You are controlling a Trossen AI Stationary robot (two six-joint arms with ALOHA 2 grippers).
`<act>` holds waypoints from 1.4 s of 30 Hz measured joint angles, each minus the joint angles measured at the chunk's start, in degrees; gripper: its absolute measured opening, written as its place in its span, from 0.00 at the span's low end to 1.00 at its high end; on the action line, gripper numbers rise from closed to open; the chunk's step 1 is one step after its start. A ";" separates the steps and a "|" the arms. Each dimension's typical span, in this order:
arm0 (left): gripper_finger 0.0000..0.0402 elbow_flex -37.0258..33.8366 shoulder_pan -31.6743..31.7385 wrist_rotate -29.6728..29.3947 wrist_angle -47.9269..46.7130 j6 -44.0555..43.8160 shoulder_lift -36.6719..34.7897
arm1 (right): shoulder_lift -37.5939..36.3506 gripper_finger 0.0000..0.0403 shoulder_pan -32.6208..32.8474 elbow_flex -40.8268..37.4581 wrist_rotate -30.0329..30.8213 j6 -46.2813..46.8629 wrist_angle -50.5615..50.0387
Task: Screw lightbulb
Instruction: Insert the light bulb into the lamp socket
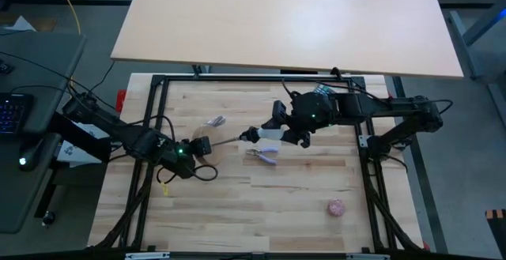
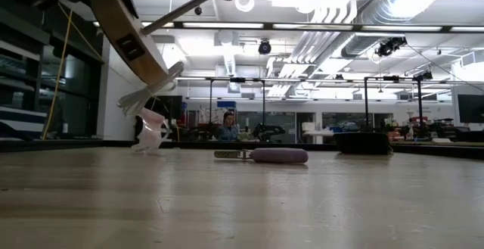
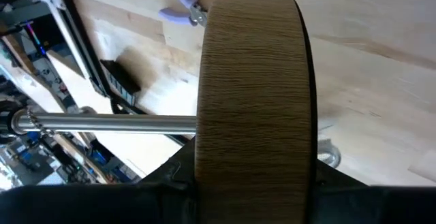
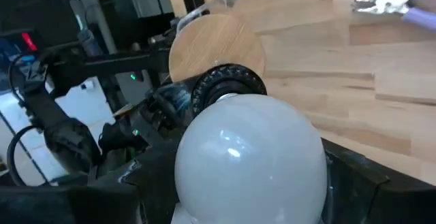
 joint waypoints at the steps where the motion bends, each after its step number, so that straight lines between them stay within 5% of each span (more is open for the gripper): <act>1: 0.27 0.00 0.00 0.03 -0.03 -0.26 0.01 | -0.02 0.66 -0.01 0.00 0.15 -0.06 -0.26; 14: 0.27 -0.02 0.07 2.39 -0.29 -1.92 0.24 | -0.07 0.98 0.02 0.13 -6.06 -4.89 -0.13; 20: 0.27 -0.02 0.44 2.71 -4.40 -14.26 -0.34 | -0.47 0.96 -1.42 0.12 -15.00 -14.62 -2.45; 24: 0.27 -1.34 0.87 4.34 -2.05 -27.78 -2.62 | -1.73 0.96 -1.90 0.09 -11.26 -23.18 -3.21; 28: 0.27 -7.69 0.83 0.37 11.02 -36.47 -6.18 | -3.81 0.96 -3.05 0.09 -2.36 -30.07 -5.59; 33: 0.27 -22.64 3.96 -10.81 40.67 -26.24 -4.85 | -6.48 0.96 -4.28 0.07 7.13 -37.62 -7.76; 37: 0.27 -32.69 10.08 -10.33 62.61 -17.01 3.47 | -7.99 0.96 -4.61 0.06 12.35 -43.10 -7.83; 42: 0.27 -32.98 17.93 -10.19 72.35 -12.50 15.84 | -8.50 0.96 -4.55 0.02 15.56 -46.96 -7.95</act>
